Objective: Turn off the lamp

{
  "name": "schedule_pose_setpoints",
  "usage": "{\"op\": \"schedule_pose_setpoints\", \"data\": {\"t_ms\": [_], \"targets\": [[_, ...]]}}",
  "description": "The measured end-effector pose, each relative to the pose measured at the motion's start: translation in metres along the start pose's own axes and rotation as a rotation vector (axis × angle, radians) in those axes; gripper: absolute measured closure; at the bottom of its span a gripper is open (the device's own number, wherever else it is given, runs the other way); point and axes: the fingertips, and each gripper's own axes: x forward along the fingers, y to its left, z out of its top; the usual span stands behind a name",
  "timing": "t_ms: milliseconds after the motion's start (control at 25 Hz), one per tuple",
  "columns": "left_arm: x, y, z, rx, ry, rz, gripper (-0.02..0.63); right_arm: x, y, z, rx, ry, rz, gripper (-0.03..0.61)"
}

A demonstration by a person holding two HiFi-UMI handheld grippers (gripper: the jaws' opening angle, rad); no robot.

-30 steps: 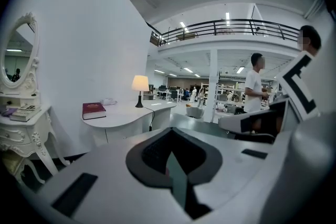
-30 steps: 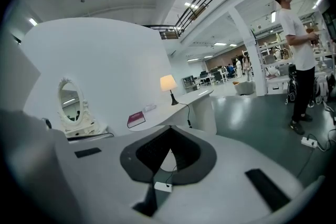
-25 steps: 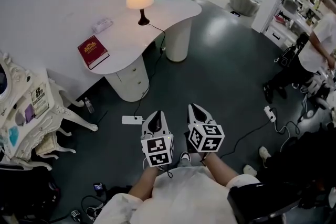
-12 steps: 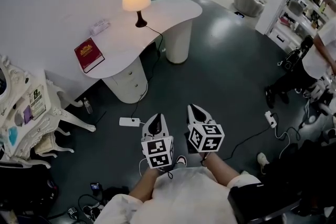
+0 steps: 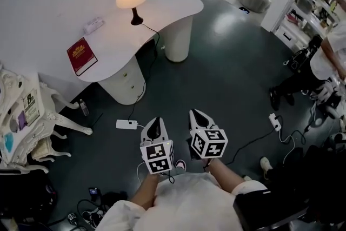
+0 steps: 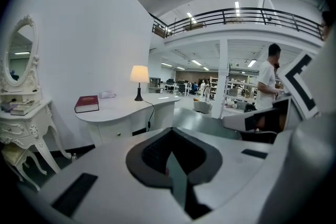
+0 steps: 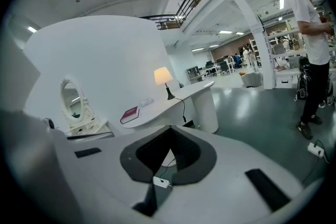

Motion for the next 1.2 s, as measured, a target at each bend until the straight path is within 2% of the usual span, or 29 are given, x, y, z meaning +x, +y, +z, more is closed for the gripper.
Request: {"op": "schedule_pose_setpoints", "data": {"t_ms": [640,840,1200], "targets": [[0.072,-0.018,0.02,0.005,-0.005,-0.036,0.615,0.039,-0.049,0.018,0.013,0.018,-0.048,0.58],[0.097,-0.023,0.035,0.003,-0.017,-0.038,0.615,0.06,-0.057,0.029,-0.011,0.04,-0.03,0.58],[0.138,-0.005,0.062,-0.01,-0.025,-0.007,0.615,0.11,-0.05,0.05,-0.041,0.071,0.025,0.58]]}}
